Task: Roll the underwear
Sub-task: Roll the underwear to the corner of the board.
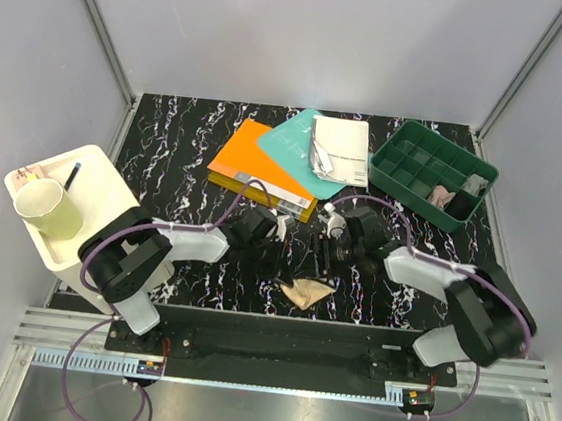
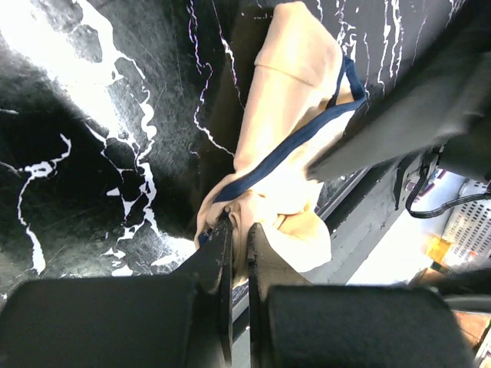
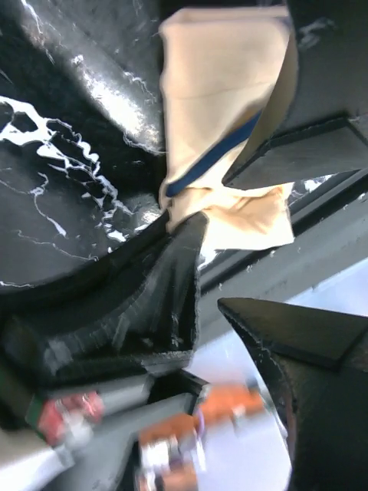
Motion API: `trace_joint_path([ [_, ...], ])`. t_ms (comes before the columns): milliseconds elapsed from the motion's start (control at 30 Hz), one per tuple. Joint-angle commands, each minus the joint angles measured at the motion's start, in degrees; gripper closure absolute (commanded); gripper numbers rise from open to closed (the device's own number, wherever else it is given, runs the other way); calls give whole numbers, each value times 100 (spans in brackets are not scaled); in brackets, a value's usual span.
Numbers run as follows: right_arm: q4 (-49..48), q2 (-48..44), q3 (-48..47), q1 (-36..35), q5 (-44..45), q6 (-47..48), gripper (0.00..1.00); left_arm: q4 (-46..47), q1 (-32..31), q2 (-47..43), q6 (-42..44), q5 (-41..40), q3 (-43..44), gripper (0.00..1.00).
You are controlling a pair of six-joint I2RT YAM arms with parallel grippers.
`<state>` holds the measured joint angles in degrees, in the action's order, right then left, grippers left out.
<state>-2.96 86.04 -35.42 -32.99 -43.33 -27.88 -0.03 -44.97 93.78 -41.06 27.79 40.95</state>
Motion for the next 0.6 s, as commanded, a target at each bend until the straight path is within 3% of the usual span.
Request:
trace_joint_path([
  [0, 1043, -1270, 122, -935, 2305, 757, 34, -866, -47, 290, 353, -292, 211, 100],
  [267, 885, -2127, 431, -2544, 4560, 766, 34, -1043, -12, 422, 414, -195, 396, 100],
  [567, 1113, -1108, -70, -3529, 5669, 863, 36, -1069, 41, 361, 423, -213, 361, 100],
])
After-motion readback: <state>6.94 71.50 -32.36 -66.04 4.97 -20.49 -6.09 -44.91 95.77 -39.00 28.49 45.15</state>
